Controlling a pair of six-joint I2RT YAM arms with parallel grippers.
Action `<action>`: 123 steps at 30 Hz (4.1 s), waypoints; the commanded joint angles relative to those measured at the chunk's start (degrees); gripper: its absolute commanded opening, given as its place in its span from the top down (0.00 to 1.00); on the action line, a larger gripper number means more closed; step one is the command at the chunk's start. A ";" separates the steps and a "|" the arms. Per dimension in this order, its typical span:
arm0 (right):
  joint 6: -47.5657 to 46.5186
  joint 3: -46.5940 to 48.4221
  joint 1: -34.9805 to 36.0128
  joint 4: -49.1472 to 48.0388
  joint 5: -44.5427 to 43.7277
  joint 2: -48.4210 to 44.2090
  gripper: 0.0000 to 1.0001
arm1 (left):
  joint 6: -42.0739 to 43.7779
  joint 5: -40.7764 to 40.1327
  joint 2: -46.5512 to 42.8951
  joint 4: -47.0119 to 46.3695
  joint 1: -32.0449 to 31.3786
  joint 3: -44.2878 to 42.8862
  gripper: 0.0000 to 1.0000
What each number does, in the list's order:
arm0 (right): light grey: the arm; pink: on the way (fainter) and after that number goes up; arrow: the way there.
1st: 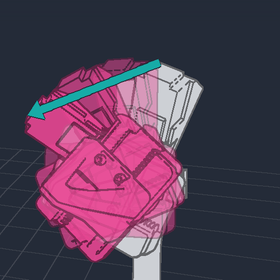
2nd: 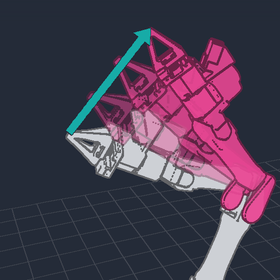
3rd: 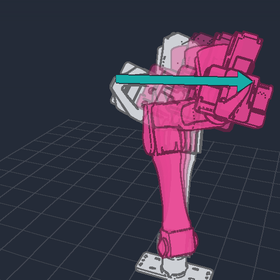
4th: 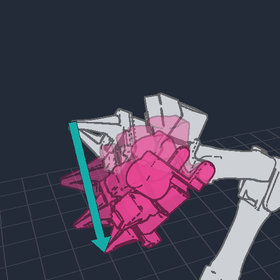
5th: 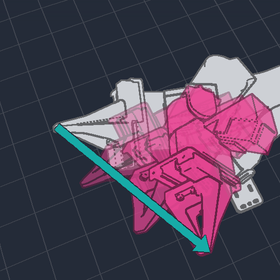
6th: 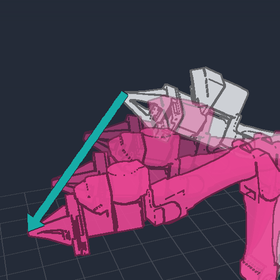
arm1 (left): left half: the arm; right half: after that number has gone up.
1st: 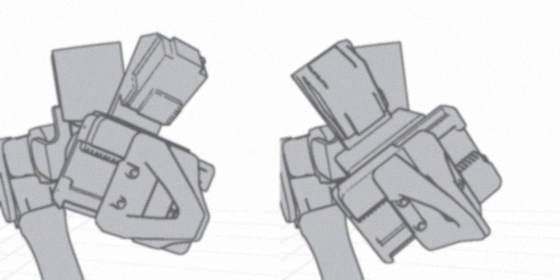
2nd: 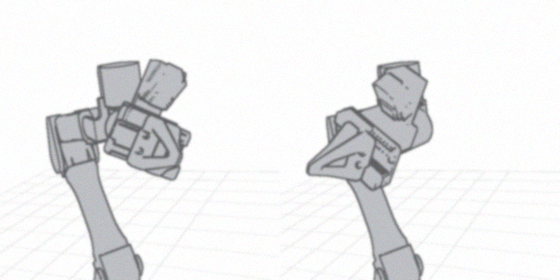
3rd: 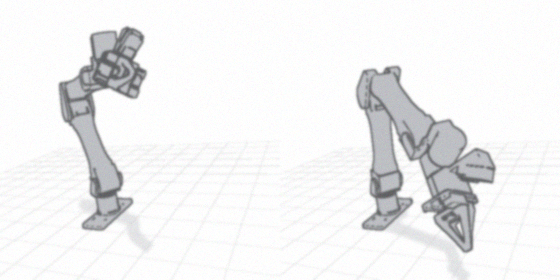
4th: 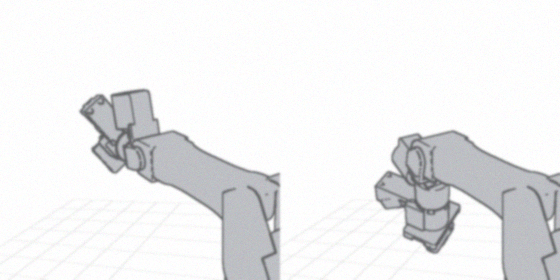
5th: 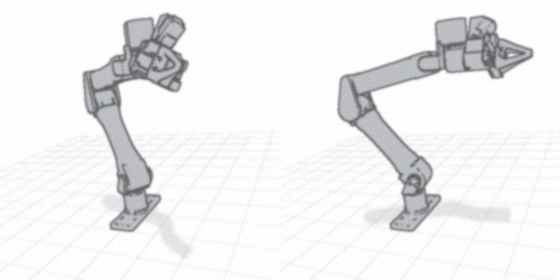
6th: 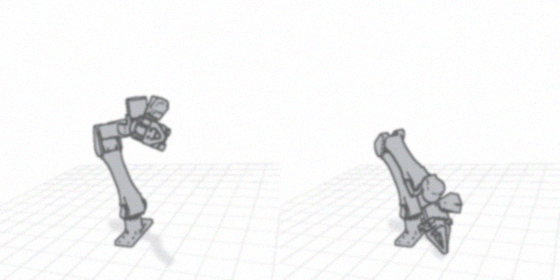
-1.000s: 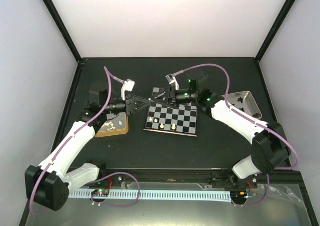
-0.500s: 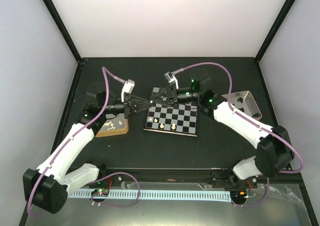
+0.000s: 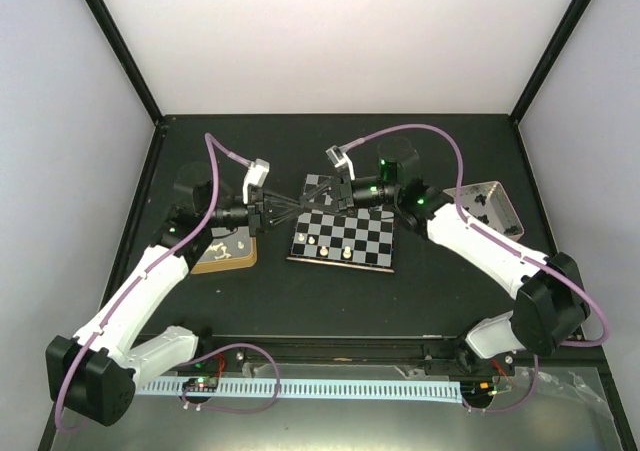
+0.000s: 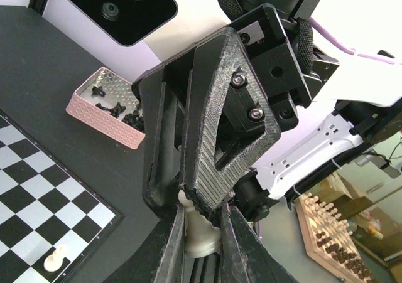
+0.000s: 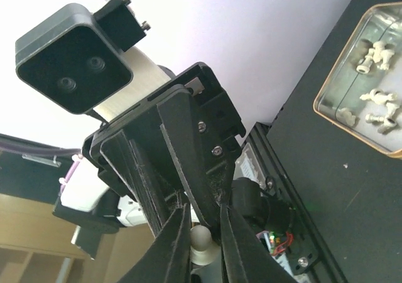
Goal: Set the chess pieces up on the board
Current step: Place the chess piece on the chessboard, then pick up the chess piece from the storage box.
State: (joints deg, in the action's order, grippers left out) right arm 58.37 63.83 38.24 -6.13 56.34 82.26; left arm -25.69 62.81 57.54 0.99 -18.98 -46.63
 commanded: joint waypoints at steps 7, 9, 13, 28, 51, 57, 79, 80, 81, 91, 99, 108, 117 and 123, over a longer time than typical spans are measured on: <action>-4.93 2.11 0.61 5.71 -4.31 -2.49 0.99 | 2.22 -2.06 1.56 3.73 -0.27 -2.10 0.77; -8.00 2.17 0.59 8.41 -8.76 -3.30 0.99 | 3.00 -3.51 2.05 6.37 -0.27 -2.80 0.57; -17.02 1.90 0.69 16.06 -21.96 -4.02 0.99 | 4.32 -8.57 1.58 9.92 -0.03 -2.25 0.29; -34.76 -0.83 10.60 23.98 -65.84 10.67 0.99 | -1.46 -44.85 -10.47 14.51 1.80 7.77 0.21; -34.12 4.57 12.94 24.67 -66.49 24.79 0.96 | -0.35 -45.58 -10.47 16.48 2.11 8.44 0.21; -33.85 4.07 13.12 25.21 -65.40 24.14 0.92 | -0.47 -45.58 -10.19 16.30 2.18 8.66 0.21; -27.31 7.97 12.57 32.30 -65.50 18.48 0.72 | -2.99 -52.30 -8.15 21.38 2.50 7.07 0.20; -26.72 7.85 12.37 32.54 -65.63 17.74 0.71 | -3.72 -54.75 -7.55 22.81 2.77 6.66 0.20; -26.23 7.63 12.26 32.65 -65.65 16.98 0.71 | -4.27 -56.37 -6.64 24.23 3.34 6.31 0.22; -23.74 4.57 12.09 32.11 -64.31 10.70 0.71 | -7.49 -61.65 10.86 29.53 13.39 -1.53 0.41; -23.06 2.28 11.98 31.15 -64.31 7.12 0.72 | -2.04 -62.05 28.13 32.25 15.78 -9.70 0.40; -23.00 1.60 11.56 31.15 -63.66 6.66 0.77 | -0.53 -59.36 37.76 31.93 16.17 -11.79 0.53; -22.87 2.04 11.29 31.27 -63.20 7.18 0.77 | -0.35 -58.22 40.45 32.83 16.18 -11.76 0.57; -22.64 2.08 11.27 31.40 -63.18 7.16 0.78 | -0.64 -57.95 40.83 32.82 16.17 -10.86 0.71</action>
State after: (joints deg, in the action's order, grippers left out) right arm 35.00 65.84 49.74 25.74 -6.90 90.56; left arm -26.63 4.14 97.62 32.64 -3.07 -56.53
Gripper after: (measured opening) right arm 0.222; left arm 0.326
